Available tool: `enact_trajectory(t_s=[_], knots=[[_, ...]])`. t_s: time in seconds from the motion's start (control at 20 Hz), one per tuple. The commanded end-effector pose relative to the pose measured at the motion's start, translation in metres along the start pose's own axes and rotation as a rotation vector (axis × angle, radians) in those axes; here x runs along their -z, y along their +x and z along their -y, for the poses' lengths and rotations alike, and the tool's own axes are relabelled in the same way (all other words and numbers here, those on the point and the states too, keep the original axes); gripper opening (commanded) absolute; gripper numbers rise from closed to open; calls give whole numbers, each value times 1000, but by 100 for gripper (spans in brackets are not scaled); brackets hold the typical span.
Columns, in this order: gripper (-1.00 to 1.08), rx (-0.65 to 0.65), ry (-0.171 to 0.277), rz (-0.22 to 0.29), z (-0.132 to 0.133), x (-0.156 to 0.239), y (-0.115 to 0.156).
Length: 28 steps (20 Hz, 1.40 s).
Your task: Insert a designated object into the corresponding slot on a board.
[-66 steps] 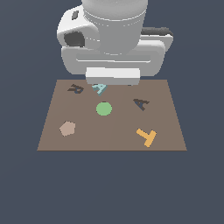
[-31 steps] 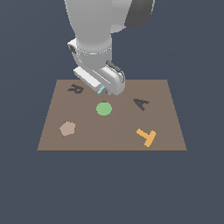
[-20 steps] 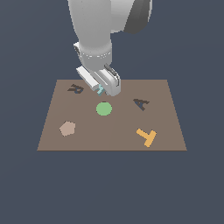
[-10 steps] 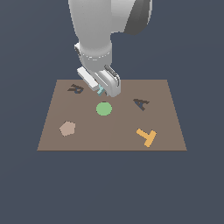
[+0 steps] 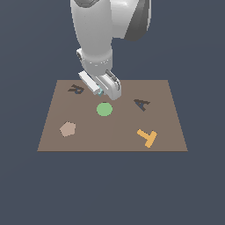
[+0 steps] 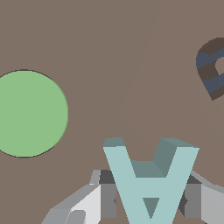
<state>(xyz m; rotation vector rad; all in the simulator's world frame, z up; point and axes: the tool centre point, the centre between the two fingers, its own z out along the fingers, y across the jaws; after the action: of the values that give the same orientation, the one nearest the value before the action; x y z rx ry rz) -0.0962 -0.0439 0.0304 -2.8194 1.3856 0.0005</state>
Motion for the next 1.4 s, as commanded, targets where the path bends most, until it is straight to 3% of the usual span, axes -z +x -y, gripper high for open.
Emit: enact_trajectory(t_s=[0.0, 0.85, 1.35], knots=[[-100, 0, 0, 0, 0, 0, 0], [-100, 14, 0, 0, 2, 3, 1], [-100, 175, 0, 0, 17, 4, 7]])
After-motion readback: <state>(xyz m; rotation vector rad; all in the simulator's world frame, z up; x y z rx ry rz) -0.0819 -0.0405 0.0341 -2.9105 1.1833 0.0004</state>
